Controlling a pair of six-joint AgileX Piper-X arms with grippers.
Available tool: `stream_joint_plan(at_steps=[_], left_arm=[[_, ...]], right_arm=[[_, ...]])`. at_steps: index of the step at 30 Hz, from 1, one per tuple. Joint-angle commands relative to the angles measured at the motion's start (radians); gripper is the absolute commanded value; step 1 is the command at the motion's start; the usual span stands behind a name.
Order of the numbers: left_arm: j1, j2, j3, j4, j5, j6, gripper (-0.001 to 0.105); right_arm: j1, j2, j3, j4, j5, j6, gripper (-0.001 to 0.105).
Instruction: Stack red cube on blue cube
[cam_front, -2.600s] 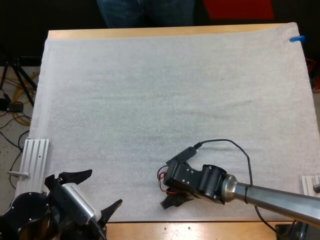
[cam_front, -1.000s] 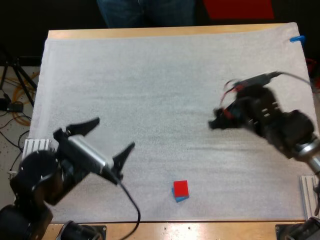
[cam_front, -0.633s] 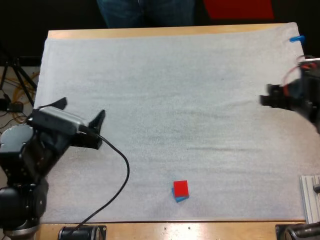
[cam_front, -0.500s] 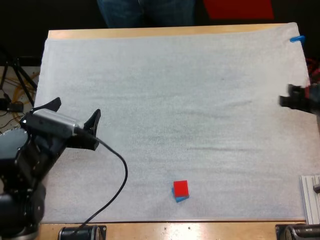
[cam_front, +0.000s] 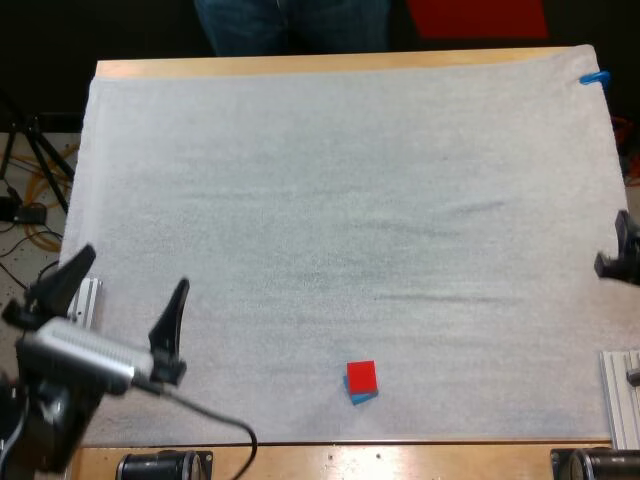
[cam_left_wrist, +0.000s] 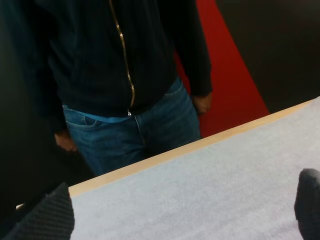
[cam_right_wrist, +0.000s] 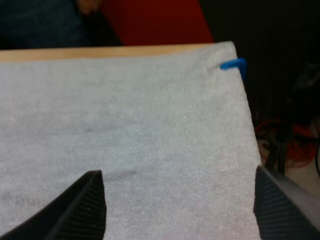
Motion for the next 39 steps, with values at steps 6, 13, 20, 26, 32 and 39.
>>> stream_joint_plan(at_steps=[6, 13, 20, 26, 32, 39], left_arm=[[0.001, -0.155, -0.006, 0.092, 0.020, 0.000, 0.087], [0.001, -0.327, -0.006, 0.185, 0.035, 0.000, 0.087], [0.001, -0.495, -0.006, 0.368, 0.035, 0.000, 0.087], [0.004, -0.517, -0.017, 0.597, 0.033, 0.058, 0.087], [0.004, -0.517, -0.012, 0.571, 0.028, 0.082, 0.087], [0.004, -0.517, 0.126, 0.419, 0.015, 0.071, 0.087]], right_arm=[[-0.003, -0.258, 0.137, -0.003, -0.014, 0.000, 0.062], [-0.003, -0.496, 0.246, 0.004, -0.028, 0.033, 0.062], [-0.003, -0.671, 0.305, 0.054, -0.073, 0.033, 0.062], [0.001, -0.683, 0.301, 0.083, -0.215, 0.000, 0.062], [0.001, -0.683, 0.301, 0.079, -0.230, -0.023, 0.062], [0.001, -0.683, 0.301, 0.076, -0.230, -0.028, 0.062]])
